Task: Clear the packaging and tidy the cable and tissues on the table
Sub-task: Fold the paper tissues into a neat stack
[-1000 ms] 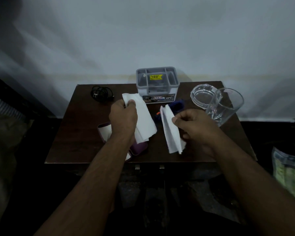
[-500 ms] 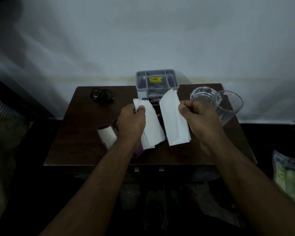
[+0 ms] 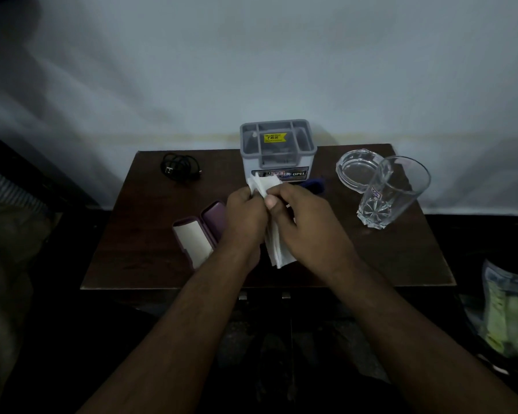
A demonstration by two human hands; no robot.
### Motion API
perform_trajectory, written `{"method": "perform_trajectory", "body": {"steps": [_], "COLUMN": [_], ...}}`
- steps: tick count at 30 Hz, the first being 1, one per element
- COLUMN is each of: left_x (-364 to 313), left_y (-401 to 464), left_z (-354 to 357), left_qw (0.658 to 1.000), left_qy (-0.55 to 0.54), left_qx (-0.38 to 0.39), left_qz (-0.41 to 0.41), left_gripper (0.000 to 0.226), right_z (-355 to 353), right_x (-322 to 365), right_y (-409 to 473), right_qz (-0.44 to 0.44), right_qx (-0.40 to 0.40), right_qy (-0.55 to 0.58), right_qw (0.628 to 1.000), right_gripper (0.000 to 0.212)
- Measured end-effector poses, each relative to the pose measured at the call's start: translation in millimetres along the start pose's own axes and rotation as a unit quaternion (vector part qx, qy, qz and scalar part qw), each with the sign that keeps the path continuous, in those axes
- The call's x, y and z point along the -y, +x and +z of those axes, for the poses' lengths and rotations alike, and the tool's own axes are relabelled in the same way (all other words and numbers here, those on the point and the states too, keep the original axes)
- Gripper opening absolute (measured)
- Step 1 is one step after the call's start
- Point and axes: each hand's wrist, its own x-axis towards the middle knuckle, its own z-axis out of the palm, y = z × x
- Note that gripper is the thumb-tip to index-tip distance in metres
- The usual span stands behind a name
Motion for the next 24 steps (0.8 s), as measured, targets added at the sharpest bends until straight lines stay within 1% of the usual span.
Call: {"method": "perform_trajectory", "body": {"steps": [1,3,4,5,6,7,10,12,14,16,21,22,24], "left_x": [-1,-3,-4,-4,-4,-3,-1,-1,-2,-3,-2,-2,-2], "left_y": [0,3,3,4,4,5,4,7,9,10,10,10,10], "left_z": [-2,-5,-6,-7,-8,-8,-8,-11,-15,-17,-16,-16,-17], "left_qw": [1.000,0.997,0.994,0.993,0.991,0.991,0.987,0.988,0.991,0.993,0.996,0.996,0.996], "left_qy": [-0.027,-0.072,-0.090,-0.101,-0.104,-0.096,-0.092,-0.087,-0.067,-0.060,-0.029,-0.021,-0.001], "left_qx": [0.010,0.030,0.045,0.060,0.076,0.091,0.128,0.125,0.115,0.104,0.078,0.074,0.058], "left_qz": [-0.008,-0.029,-0.035,-0.032,-0.026,-0.020,-0.007,-0.001,0.008,0.012,0.042,0.052,0.073], "left_gripper": [0.026,0.024,0.021,0.019,0.018,0.021,0.023,0.023,0.025,0.028,0.030,0.030,0.029], "right_z": [1,0,-1,-2,-4,-5,-8,-10,-12,-13,-12,-12,-13], "right_x": [1,0,-1,-3,-6,-7,-11,-12,-13,-15,-19,-19,-19], "right_y": [0,1,3,4,6,7,8,8,7,7,9,9,11], "right_qz": [0.006,0.046,0.070,0.086,0.094,0.101,0.123,0.131,0.138,0.137,0.124,0.123,0.117], "right_qx": [0.005,-0.004,-0.013,-0.028,-0.047,-0.065,-0.077,-0.060,-0.041,-0.035,-0.038,-0.041,-0.056], "right_qy": [0.013,0.047,0.064,0.074,0.073,0.069,0.077,0.109,0.166,0.191,0.165,0.157,0.138], "right_qw": [1.000,0.998,0.995,0.993,0.992,0.990,0.986,0.984,0.976,0.971,0.978,0.979,0.982], "right_gripper": [0.029,0.035,0.033,0.026,0.017,0.015,0.040,0.047,0.045,0.044,0.053,0.052,0.042]}}
